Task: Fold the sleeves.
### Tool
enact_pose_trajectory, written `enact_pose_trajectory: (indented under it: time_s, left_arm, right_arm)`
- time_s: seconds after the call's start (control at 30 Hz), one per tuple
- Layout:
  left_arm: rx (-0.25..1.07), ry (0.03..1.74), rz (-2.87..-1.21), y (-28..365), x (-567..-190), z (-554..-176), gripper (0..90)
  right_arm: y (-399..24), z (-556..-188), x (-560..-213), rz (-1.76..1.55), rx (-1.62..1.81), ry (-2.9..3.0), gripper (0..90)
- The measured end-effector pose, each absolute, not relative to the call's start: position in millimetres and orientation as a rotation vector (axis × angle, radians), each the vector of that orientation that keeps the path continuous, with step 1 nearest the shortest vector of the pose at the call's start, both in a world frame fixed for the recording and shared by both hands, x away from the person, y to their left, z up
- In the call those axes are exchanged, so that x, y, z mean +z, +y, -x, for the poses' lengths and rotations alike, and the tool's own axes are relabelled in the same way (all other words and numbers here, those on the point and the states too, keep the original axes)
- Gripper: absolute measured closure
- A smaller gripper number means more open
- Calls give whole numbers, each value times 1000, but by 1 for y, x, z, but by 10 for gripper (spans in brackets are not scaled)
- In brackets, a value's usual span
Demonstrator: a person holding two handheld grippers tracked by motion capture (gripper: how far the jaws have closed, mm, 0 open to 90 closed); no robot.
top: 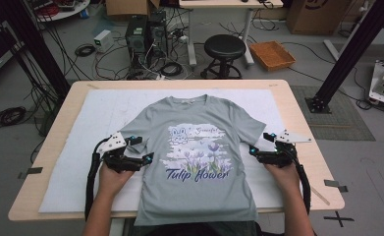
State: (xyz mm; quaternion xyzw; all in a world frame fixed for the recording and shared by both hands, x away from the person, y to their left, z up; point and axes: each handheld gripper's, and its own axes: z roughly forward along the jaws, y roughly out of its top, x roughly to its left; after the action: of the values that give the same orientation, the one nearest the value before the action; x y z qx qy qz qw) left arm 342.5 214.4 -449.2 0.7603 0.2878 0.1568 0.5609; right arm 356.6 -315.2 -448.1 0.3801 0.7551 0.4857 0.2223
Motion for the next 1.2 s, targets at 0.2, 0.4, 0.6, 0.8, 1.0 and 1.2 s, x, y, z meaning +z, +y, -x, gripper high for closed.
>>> enact_pose_trajectory:
  time_s: [0.2, 0.4, 0.6, 0.8, 1.0, 1.2]
  left_arm:
    - [402, 670, -1796, 213, -449, -340, 177]
    - [414, 667, -1806, 211, -449, -339, 178]
    - [409, 680, -1801, 212, -449, -340, 178]
    - [409, 679, -1805, 212, -449, -340, 184]
    - [408, 679, -1805, 211, -449, -340, 184]
    - [408, 680, -1806, 211, -449, -340, 183]
  right_arm:
    - [-317, -358, -448, -1073, 1353, 2084, 189]
    - [-318, -358, -448, -1086, 1357, 2073, 189]
    - [-315, -357, -448, -1071, 1335, 2079, 189]
    - [-316, -358, -448, -1072, 1338, 2079, 189]
    - [-315, -358, -448, -1075, 1333, 2081, 189]
    - [-315, -358, -448, -1071, 1333, 2081, 189]
